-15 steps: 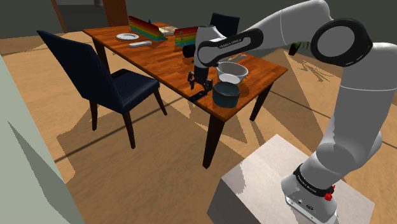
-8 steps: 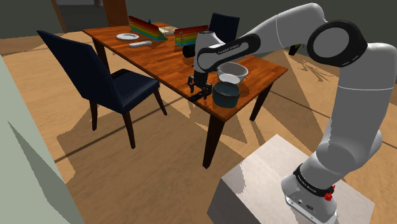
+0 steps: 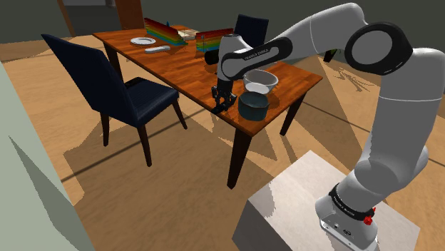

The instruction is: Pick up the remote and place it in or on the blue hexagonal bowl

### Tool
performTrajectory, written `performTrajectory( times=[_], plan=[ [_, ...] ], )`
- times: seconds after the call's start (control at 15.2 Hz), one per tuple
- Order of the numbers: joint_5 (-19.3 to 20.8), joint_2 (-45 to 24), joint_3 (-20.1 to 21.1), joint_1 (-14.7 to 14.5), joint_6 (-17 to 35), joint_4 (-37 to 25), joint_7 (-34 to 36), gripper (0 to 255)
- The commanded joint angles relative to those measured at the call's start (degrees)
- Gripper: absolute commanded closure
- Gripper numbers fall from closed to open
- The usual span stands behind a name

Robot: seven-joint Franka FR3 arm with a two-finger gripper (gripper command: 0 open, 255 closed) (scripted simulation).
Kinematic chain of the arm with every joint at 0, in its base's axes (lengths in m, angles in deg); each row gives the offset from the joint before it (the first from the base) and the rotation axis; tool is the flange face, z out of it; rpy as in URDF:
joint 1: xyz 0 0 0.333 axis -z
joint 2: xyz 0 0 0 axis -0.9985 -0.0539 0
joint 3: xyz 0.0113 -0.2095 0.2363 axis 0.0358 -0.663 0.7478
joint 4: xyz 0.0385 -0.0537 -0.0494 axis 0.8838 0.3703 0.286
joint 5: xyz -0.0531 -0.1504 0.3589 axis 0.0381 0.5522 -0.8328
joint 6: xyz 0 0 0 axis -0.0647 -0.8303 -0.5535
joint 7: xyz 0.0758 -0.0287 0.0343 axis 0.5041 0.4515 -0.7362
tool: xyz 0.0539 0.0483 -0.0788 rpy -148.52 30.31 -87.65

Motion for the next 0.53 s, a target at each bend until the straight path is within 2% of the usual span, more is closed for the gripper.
performTrajectory(
  times=[0.0, 0.46],
  plan=[
    [0.0, -0.1, 0.0, 0.0, -0.1, 0.2, 0.0, 255],
    [-0.3, 0.5, 0.1, 0.1, -1.3, -0.4, -0.2, 255]
  ],
)
